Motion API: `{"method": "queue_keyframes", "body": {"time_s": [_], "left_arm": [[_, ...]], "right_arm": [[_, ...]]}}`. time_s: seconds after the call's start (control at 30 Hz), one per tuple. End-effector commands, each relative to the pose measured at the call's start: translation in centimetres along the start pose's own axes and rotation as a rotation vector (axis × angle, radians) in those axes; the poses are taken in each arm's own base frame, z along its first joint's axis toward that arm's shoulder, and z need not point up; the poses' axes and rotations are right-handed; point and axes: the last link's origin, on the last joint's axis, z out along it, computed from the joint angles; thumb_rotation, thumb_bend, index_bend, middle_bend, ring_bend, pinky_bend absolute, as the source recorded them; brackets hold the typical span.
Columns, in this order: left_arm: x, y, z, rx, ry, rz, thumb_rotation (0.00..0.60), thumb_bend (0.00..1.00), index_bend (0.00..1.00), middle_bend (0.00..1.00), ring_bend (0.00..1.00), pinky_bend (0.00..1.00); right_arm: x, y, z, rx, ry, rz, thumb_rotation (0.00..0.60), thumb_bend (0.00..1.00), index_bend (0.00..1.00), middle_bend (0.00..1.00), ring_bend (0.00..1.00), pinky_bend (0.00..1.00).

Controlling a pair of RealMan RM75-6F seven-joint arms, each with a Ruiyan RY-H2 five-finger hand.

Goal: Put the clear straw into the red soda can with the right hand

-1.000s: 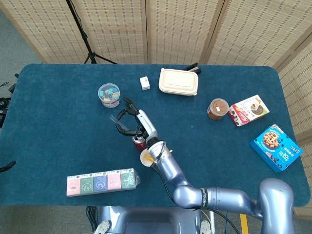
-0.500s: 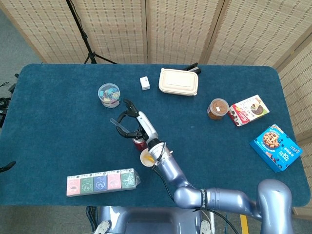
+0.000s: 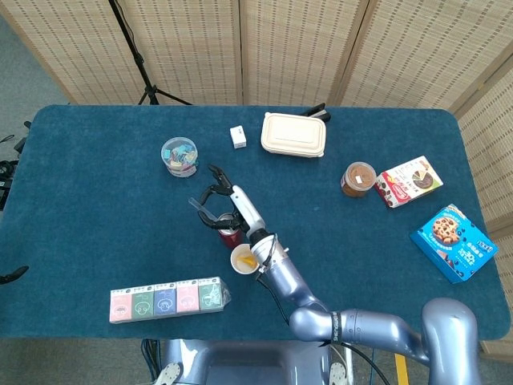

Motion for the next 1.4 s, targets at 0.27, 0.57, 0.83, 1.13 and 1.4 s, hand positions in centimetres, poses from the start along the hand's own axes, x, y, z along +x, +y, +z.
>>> {"method": "queue_keyframes", "body": {"time_s": [0.27,0.57,0.83,1.13,1.4], "left_arm": [[-0.1,0.0,0.0,0.002,-0.001,0.003,0.600,0.00,0.00,0.00,0.00,0.00],[-0.1,0.1,0.0,0.002,0.000,0.003,0.600,0.00,0.00,0.00,0.00,0.00],[0.0,0.0,0.0,0.002,0.001,-0.001,0.600,0.00,0.00,0.00,0.00,0.00],[0.0,0.0,0.0,0.003,0.001,-0.002,0.600,0.00,0.00,0.00,0.00,0.00],[0.0,0.0,0.0,0.002,0.000,-0.002,0.600,0.00,0.00,0.00,0.00,0.00]], "right_arm": [[0.3,1.1,-0.3,-0.002,-0.015,-0.056,0.600,0.45,0.58,0.00,0.00,0.00],[0.3,1.8,-0.5,-0.004,-0.034,-0.103,0.600,0.45,0.56,0.00,0.00,0.00],[0.3,2.4,-0.5,-0.016,-0.041,-0.127,0.600,0.45,0.56,0.00,0.00,0.00],[0.5,2.9,-0.6,-0.022,-0.044,-0.156,0.600,0.45,0.55,0.00,0.00,0.00],[0.6,2.7,-0.8,-0.003,-0.055,-0.166,0.600,0.45,0.50,0.00,0.00,0.00]]}}
